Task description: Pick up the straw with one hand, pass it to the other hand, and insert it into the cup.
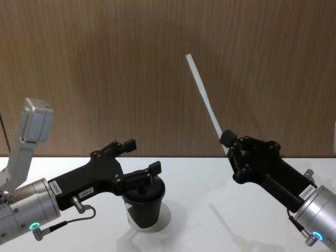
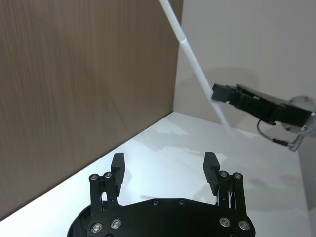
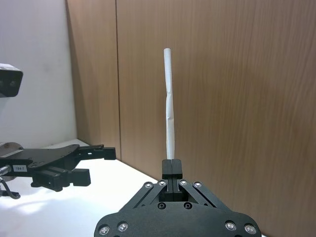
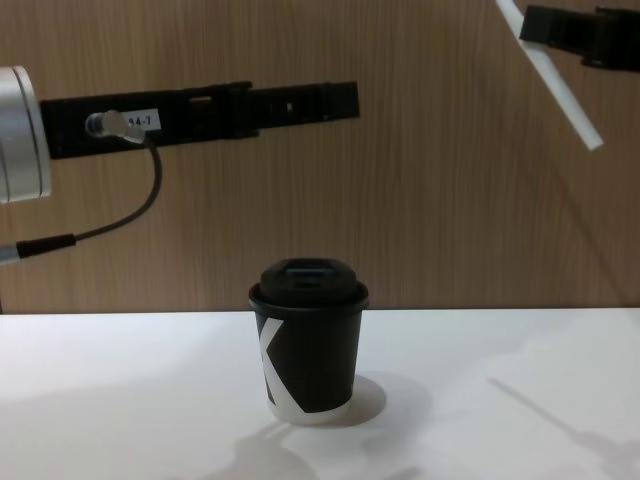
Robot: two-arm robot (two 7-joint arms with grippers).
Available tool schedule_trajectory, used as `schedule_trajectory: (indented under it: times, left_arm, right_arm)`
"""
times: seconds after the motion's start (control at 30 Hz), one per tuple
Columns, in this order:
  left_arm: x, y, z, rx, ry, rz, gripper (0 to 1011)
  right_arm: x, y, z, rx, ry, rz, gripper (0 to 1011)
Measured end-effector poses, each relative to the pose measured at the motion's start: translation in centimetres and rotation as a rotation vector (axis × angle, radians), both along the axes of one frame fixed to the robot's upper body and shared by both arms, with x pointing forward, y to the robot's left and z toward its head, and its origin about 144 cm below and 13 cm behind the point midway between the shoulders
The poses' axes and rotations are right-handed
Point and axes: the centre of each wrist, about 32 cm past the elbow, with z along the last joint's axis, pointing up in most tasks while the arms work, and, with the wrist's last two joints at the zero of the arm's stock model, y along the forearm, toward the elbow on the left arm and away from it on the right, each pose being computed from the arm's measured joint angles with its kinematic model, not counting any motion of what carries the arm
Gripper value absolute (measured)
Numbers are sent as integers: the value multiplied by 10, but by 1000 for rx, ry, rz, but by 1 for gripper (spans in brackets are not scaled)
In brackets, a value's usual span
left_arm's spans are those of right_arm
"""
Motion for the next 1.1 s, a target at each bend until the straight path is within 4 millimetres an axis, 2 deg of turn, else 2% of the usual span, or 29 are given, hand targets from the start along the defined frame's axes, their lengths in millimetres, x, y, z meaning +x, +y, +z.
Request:
schedule_trajectory:
  times: [0.47,1.1]
  left_arm:
    - [2,1,-1,-68,34,-67,1000]
    - [7,-9,-4,-143,85,-116,999]
  right_arm:
    - [-2,6,-15,51,42,53,0]
    - [-2,11,-29,78,90,110,0]
